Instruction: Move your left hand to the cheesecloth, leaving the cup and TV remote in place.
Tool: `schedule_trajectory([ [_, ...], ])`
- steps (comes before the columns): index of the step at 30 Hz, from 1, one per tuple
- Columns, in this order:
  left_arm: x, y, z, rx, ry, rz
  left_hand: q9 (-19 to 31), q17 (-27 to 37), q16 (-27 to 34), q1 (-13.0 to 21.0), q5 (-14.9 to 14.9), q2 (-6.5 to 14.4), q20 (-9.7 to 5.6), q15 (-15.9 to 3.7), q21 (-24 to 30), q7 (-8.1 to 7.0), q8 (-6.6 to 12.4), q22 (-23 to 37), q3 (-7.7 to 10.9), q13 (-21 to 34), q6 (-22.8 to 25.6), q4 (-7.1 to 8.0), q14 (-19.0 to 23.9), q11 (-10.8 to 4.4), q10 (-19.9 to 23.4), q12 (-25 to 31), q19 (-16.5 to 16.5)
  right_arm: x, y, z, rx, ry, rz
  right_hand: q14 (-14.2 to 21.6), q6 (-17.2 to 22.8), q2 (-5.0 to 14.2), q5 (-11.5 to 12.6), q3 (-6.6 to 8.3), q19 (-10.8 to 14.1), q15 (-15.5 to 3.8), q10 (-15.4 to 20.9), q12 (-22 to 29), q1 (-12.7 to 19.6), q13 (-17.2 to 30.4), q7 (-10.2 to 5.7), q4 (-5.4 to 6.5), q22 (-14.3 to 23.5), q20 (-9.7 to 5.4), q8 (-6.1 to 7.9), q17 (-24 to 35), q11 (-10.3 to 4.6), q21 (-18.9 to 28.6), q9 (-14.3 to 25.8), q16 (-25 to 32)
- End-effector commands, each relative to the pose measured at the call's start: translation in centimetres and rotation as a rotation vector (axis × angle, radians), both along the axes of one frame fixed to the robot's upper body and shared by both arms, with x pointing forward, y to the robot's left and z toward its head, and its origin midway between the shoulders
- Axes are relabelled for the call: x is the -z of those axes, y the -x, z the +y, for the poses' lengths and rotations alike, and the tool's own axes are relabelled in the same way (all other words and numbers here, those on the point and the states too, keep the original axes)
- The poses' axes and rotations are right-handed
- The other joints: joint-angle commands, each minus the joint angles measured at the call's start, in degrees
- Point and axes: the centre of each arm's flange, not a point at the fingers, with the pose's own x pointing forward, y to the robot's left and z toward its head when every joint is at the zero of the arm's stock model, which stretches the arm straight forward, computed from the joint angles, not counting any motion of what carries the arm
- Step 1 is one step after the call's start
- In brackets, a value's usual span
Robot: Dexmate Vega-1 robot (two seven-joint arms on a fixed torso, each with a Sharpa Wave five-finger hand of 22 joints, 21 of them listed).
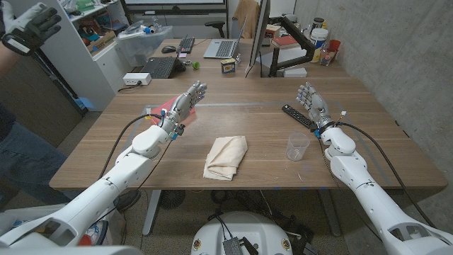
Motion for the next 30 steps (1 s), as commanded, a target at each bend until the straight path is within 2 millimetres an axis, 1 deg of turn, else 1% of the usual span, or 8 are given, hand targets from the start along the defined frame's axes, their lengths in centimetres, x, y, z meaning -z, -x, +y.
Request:
schedule_trajectory([
  [1, 0.0, 0.7, -0.1, 0.006, -0.008, -0.052, 0.2, 0.1, 0.5, 0.7, 0.2, 0.0, 0.06, -0.08, -0.4, -0.24, -0.08, 0.1, 0.17, 0.1, 0.6, -0.54, 0.6, -0.38, 0.2, 0.5, -0.8, 0.1, 0.0, -0.1, -0.001, -0.016, -0.003, 0.4, 0.4, 0.09, 0.4, 0.1, 0.8, -0.01, 0.8, 0.2, -0.2, 0.2, 0.09, 0.28, 0.3, -0.2, 0.14, 0.3, -0.09, 0.0, 0.2, 0.2],
  [5, 0.1, 1.0, -0.3, 0.011, 0.0, -0.071, 0.2, 0.1, 0.5, 0.9, 0.2, 0.0, 0.09, -0.14, -0.5, -0.31, -0.07, 0.1, 0.16, 0.0, 0.7, -0.66, 0.6, -0.47, 0.2, 0.5, -0.9, 0.1, 0.0, -0.1, -0.005, -0.015, 0.003, 0.4, 0.4, 0.1, 0.4, 0.1, 0.8, 0.06, 0.9, 0.2, -0.2, 0.2, 0.12, 0.3, 0.4, -0.22, 0.09, 0.3, -0.11, 0.0, 0.2, 0.2],
  [8, 0.0, 1.3, -0.3, 0.014, 0.003, -0.085, 0.2, 0.1, 0.5, 1.1, 0.2, 0.0, 0.1, -0.28, -0.7, -0.47, -0.02, 0.1, 0.17, 0.0, 0.9, -0.8, 0.7, -0.81, 0.5, 0.6, -1.2, 0.0, 0.0, -0.2, -0.004, -0.018, 0.001, 0.5, 0.4, 0.1, 0.4, 0.09, 0.7, 0.06, 0.8, 0.1, -0.3, 0.2, 0.07, 0.31, 0.4, -0.2, 0.05, 0.3, -0.13, 0.0, 0.2, 0.1],
  [13, -0.1, 1.6, -0.4, 0.011, -0.01, -0.101, 0.2, 0.1, 0.5, 1.4, 0.3, 0.0, 0.21, -0.3, -0.9, -0.72, 0.03, 0.1, 0.19, -0.1, 1.0, -0.97, 0.7, -0.72, 0.5, 0.6, -1.4, 0.0, 0.1, -0.3, -0.003, -0.018, -0.002, 0.5, 0.4, 0.08, 0.4, 0.08, 0.6, 0.02, 0.8, 0.1, -0.3, 0.2, 0.06, 0.32, 0.4, -0.18, 0.01, 0.3, -0.12, -0.1, 0.2, 0.1],
  [15, -0.1, 1.8, -0.5, 0.0, -0.021, -0.113, 0.2, 0.0, 0.5, 1.5, 0.3, 0.0, 0.41, -0.4, -0.9, -0.76, 0.05, 0.1, 0.21, -0.1, 1.1, -1.06, 0.7, -0.65, 0.4, 0.6, -1.4, 0.0, 0.1, -0.4, -0.002, -0.015, 0.001, 0.2, 0.5, 0.05, 0.4, 0.06, 0.6, 0.18, 0.6, 0.0, -0.3, 0.2, 0.31, 0.33, 0.4, -0.24, -0.01, 0.3, -0.13, -0.1, 0.2, -0.1],
  [17, -0.1, 2.0, -0.6, -0.004, -0.027, -0.122, 0.2, 0.0, 0.5, 1.6, 0.3, 0.0, 0.46, -0.42, -1.0, -0.8, 0.04, 0.1, 0.21, -0.1, 1.1, -1.14, 0.7, -0.79, 0.4, 0.6, -1.5, 0.0, 0.2, -0.4, 0.0, -0.016, 0.0, 0.0, 0.4, 0.05, 0.4, 0.06, 0.8, 0.26, 0.4, -0.2, -0.3, 0.2, 0.44, 0.34, 0.4, -0.48, -0.06, 0.3, 0.19, -0.1, 0.2, -0.2],
  [19, -0.1, 2.1, -0.7, -0.003, -0.032, -0.129, 0.2, 0.0, 0.5, 1.8, 0.3, 0.0, 0.56, -0.37, -1.0, -0.77, 0.02, 0.1, 0.22, -0.1, 1.1, -1.23, 0.7, -0.63, 0.3, 0.5, -1.5, 0.0, 0.2, -0.5, 0.002, -0.015, 0.001, 0.0, 0.4, 0.06, 0.4, 0.06, 0.9, 0.31, 0.4, -0.2, -0.4, 0.2, 0.51, 0.34, 0.4, -0.47, -0.1, 0.3, 0.15, 0.0, 0.2, -0.2],
  [30, -0.2, 2.8, -1.2, -0.011, -0.063, -0.156, 0.2, 0.0, 0.4, 2.2, 0.4, 0.0, 0.72, -0.52, -1.2, -0.8, 0.04, 0.2, 0.22, -0.2, 1.3, -1.44, 0.7, -0.77, 0.4, 0.6, -1.4, -0.1, 0.1, -0.5, 0.0, -0.016, 0.0, 0.0, 0.4, 0.07, 0.4, 0.06, 0.8, 0.34, 0.5, -0.3, -0.4, 0.2, 0.48, 0.37, 0.4, -0.38, -0.17, 0.3, 0.07, -0.1, 0.2, -0.2],
])
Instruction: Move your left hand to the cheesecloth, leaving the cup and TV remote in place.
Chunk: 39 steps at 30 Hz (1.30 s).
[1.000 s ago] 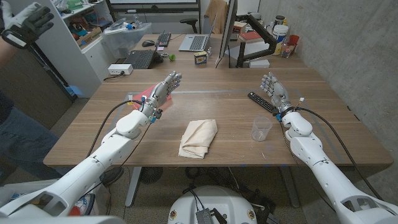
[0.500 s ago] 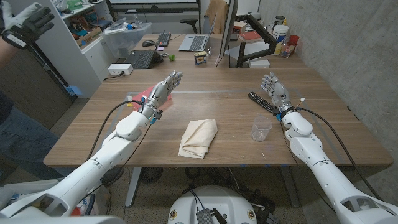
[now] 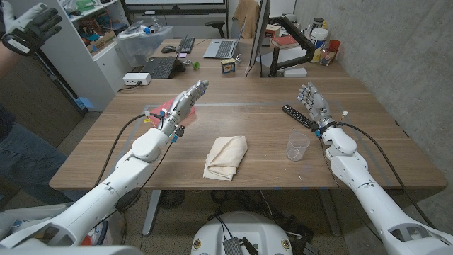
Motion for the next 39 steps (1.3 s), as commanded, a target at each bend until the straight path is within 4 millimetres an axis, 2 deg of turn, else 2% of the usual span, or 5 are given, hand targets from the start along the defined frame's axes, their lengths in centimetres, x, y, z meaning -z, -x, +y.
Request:
schedule_trajectory([
  [1, -0.1, 0.9, -0.6, -0.013, -0.035, -0.038, 0.2, 0.0, 0.4, 0.7, 0.4, 0.0, 0.36, -0.21, -0.3, -0.11, 0.03, 0.2, 0.05, 0.2, 0.5, -0.36, 0.4, -0.33, 0.2, 0.2, -0.4, 0.0, 0.0, -0.1, 0.0, 0.0, 0.001, 0.1, 0.3, 0.07, 0.4, 0.06, 0.5, 0.22, 0.4, -0.1, -0.4, 0.2, 0.25, 0.37, 0.1, -0.03, -0.17, 0.3, 0.16, -0.1, 0.2, -0.2],
  [7, -0.1, 1.1, -0.9, -0.023, -0.06, -0.043, 0.2, 0.0, 0.4, 1.1, 0.4, 0.0, 0.98, -0.23, -0.7, -0.19, 0.01, 0.2, 0.05, 0.1, 0.7, -0.59, 0.3, -0.19, 0.1, 0.2, -1.1, 0.1, 0.0, -0.2, -0.002, -0.001, -0.001, 0.2, 0.3, 0.05, 0.4, 0.05, 0.5, 0.27, 0.5, -0.1, -0.4, 0.2, 0.27, 0.36, 0.1, 0.01, -0.18, 0.3, 0.09, -0.1, 0.2, -0.2],
  [26, -0.1, 2.2, -1.7, -0.054, -0.106, -0.081, 0.2, 0.0, 0.4, 2.1, 0.5, 0.0, 1.29, -0.25, -1.2, -0.37, -0.05, 0.2, 0.08, 0.0, 0.7, -1.17, 0.4, -0.27, 0.2, 0.2, -1.7, 0.0, -0.3, -0.2, -0.008, -0.002, -0.012, 0.4, 0.6, 0.04, 0.4, 0.04, 0.4, -0.04, 0.8, -0.2, -0.5, 0.2, 0.15, 0.39, 0.1, 0.24, -0.23, 0.3, 0.28, -0.2, 0.2, -0.2],
  [31, 0.1, 2.6, -1.8, -0.053, -0.11, -0.088, 0.2, 0.0, 0.4, 2.4, 0.5, 0.1, 0.69, -0.6, -1.3, -0.41, -0.01, 0.3, 0.1, 0.0, 0.9, -1.32, 0.4, -0.45, 0.4, 0.3, -1.9, 0.0, -0.6, -0.3, -0.007, 0.001, -0.011, 0.6, 0.9, 0.0, 0.4, 0.04, 0.5, -0.1, 1.2, -0.1, -0.5, 0.2, 0.11, 0.36, 0.1, -0.06, -0.2, 0.3, 0.27, -0.2, 0.2, -0.2],
  [39, 0.0, 3.0, -2.1, -0.06, -0.143, -0.104, 0.2, 0.0, 0.4, 2.8, 0.5, 0.2, 0.64, -0.66, -1.5, -0.48, 0.06, 0.3, 0.13, -0.1, 1.2, -1.47, 0.3, -0.48, 0.5, 0.3, -2.2, 0.0, -0.7, -0.2, -0.008, -0.003, -0.016, 1.0, 1.0, -0.03, 0.4, 0.04, 0.6, -0.38, 1.4, -0.1, -0.5, 0.2, -0.01, 0.33, 0.1, 0.12, -0.21, 0.3, 0.16, -0.2, 0.2, -0.1],
])
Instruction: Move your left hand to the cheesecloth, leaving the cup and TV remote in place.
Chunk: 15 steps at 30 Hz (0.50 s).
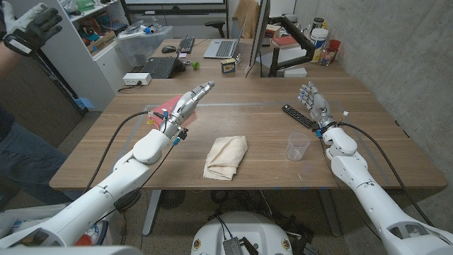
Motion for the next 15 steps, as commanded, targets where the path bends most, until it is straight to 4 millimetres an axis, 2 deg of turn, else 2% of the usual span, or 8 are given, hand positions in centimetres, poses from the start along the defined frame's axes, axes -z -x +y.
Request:
schedule_trajectory([
  [1, -0.08, 0.72, -0.37, -0.008, -0.035, -0.022, 0.2, 0.0, 0.4, 0.8, 0.2, 0.2, 0.12, -0.45, -0.2, 0.11, 0.05, 0.3, 0.23, 0.2, 0.6, -0.43, 0.1, -0.16, 0.1, 0.3, -0.5, -0.1, -0.16, 0.13, -0.002, -0.003, -0.01, 0.6, 0.6, -0.03, 0.4, 0.04, 0.6, -0.07, 0.6, -0.2, -0.5, 0.2, 0.0, 0.33, 0.1, 0.13, -0.21, 0.3, -0.1, 0.0, 0.2, -0.1],
  [4, -0.2, 0.87, -0.47, -0.007, -0.047, -0.023, 0.2, 0.0, 0.4, 0.9, 0.2, 0.2, 0.17, -0.45, -0.3, 0.14, 0.05, 0.3, 0.23, 0.2, 0.7, -0.49, 0.1, -0.55, 0.1, 0.3, -0.7, -0.2, -0.09, 0.26, -0.003, 0.0, -0.01, 0.7, 0.7, -0.04, 0.4, 0.04, 0.7, -0.09, 0.7, -0.2, -0.5, 0.2, -0.01, 0.32, 0.1, 0.18, -0.21, 0.3, -0.11, 0.1, 0.2, -0.1],
  [6, -0.34, 0.97, -0.55, -0.008, -0.053, -0.025, 0.2, 0.0, 0.4, 1.0, 0.2, 0.2, 0.17, -0.47, -0.4, 0.08, -0.01, 0.3, 0.23, 0.2, 0.6, -0.53, 0.1, -0.19, 0.1, 0.3, -0.8, -0.32, -0.07, 0.35, -0.006, 0.005, -0.008, 0.8, 0.7, -0.04, 0.4, 0.04, 0.7, -0.01, 0.7, -0.2, -0.5, 0.2, -0.03, 0.32, 0.1, 0.21, -0.21, 0.3, -0.16, 0.1, 0.2, -0.1],
  [15, -0.76, 1.29, -1.15, -0.01, -0.068, -0.044, 0.2, 0.0, 0.4, 1.2, 0.2, 0.3, 0.27, -0.51, -0.4, 0.14, -0.02, 0.3, 0.22, 0.2, 0.6, -0.63, 0.0, -0.32, 0.1, 0.3, -0.8, -0.89, -0.1, 0.13, -0.008, 0.016, -0.018, 0.9, 0.8, -0.04, 0.4, 0.04, 0.8, 0.05, 0.7, -0.2, -0.5, 0.2, -0.11, 0.32, 0.1, 0.32, -0.24, 0.3, -0.13, 0.1, 0.2, -0.1],
])
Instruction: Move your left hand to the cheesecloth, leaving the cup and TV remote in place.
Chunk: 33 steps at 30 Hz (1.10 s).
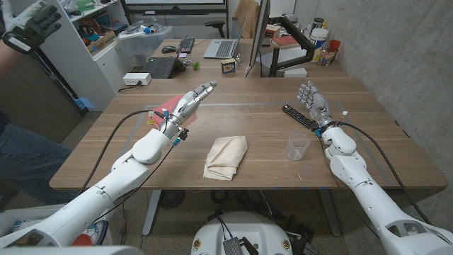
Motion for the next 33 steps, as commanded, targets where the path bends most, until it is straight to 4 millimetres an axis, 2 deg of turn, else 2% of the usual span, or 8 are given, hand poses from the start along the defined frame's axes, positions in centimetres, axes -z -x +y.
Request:
schedule_trajectory([
  [1, -0.4, 0.5, -0.8, 0.0, -0.026, -0.019, 0.2, 0.0, 0.4, 0.6, 0.2, 0.1, -0.05, -0.32, 0.0, 0.1, -0.06, 0.3, 0.04, 0.2, 0.6, -0.35, 0.3, -0.31, 0.1, 0.3, -0.5, -0.6, -0.1, -0.2, -0.005, 0.014, -0.009, 0.5, 0.6, -0.04, 0.4, 0.04, 0.5, -0.04, 0.3, -0.2, -0.5, 0.2, 0.1, 0.33, 0.1, -0.02, -0.24, 0.3, 0.0, 0.1, 0.2, -0.1],
  [18, -0.3, 0.3, -2.7, 0.01, -0.067, -0.022, 0.2, 0.0, 0.6, 0.9, 0.0, 0.2, 0.24, 0.07, 0.2, 0.25, -0.08, 0.3, -0.01, 0.1, 0.7, -0.46, 0.8, 0.15, 0.3, 0.4, 0.1, 0.0, 0.4, -1.2, 0.033, -0.003, -0.011, 0.7, 0.9, 0.0, 0.4, 0.06, 1.1, -0.26, 0.7, -0.3, -0.6, 0.2, 0.03, 0.34, 0.1, 0.12, -0.24, 0.3, -0.14, 0.2, 0.2, -0.1],
  [22, -0.4, 0.3, -2.8, 0.016, -0.074, -0.022, 0.2, 0.0, 0.6, 1.0, 0.0, 0.3, 0.17, 0.06, 0.2, 0.25, -0.06, 0.3, -0.01, 0.1, 0.8, -0.48, 0.8, 0.16, 0.4, 0.4, 0.3, 0.0, 0.3, -1.1, 0.031, -0.003, -0.011, 0.9, 1.0, 0.01, 0.4, 0.07, 1.3, -0.3, 0.8, -0.3, -0.6, 0.2, 0.0, 0.34, 0.1, 0.19, -0.26, 0.3, -0.08, 0.3, 0.2, -0.1],
  [23, -0.4, 0.3, -2.8, 0.016, -0.079, -0.023, 0.2, 0.0, 0.6, 1.0, 0.0, 0.3, 0.19, 0.07, 0.2, 0.23, -0.04, 0.4, -0.02, 0.1, 0.9, -0.49, 0.8, -0.29, 0.4, 0.4, 0.3, 0.0, 0.3, -1.1, 0.03, -0.005, -0.01, 1.0, 1.0, 0.01, 0.4, 0.07, 1.3, -0.29, 0.8, -0.3, -0.6, 0.2, -0.02, 0.34, 0.1, 0.2, -0.26, 0.3, -0.05, 0.3, 0.2, -0.1],
  [27, -0.4, 0.2, -2.9, 0.019, -0.086, -0.025, 0.2, 0.0, 0.6, 1.1, -0.1, 0.3, 0.19, 0.08, 0.2, 0.21, -0.06, 0.4, -0.04, 0.1, 0.9, -0.51, 0.8, 0.19, 0.5, 0.4, 0.4, -0.1, 0.0, -0.9, 0.027, -0.003, -0.009, 1.0, 1.0, 0.01, 0.4, 0.08, 1.4, -0.27, 0.9, -0.3, -0.6, 0.2, -0.01, 0.33, 0.1, 0.28, -0.27, 0.2, -0.02, 0.3, 0.2, -0.1],
  [33, -0.8, 0.2, -3.1, 0.02, -0.103, -0.031, 0.3, 0.0, 0.6, 1.2, -0.1, 0.4, 0.22, 0.12, 0.2, 0.22, -0.1, 0.4, -0.06, 0.1, 0.9, -0.54, 0.8, -0.06, 0.4, 0.4, 0.4, -0.4, -0.1, -0.7, 0.026, -0.004, -0.016, 1.1, 1.1, 0.01, 0.4, 0.09, 1.6, -0.28, 0.9, -0.4, -0.6, 0.2, 0.02, 0.32, 0.1, 0.33, -0.28, 0.2, -0.03, 0.4, 0.2, -0.1],
])
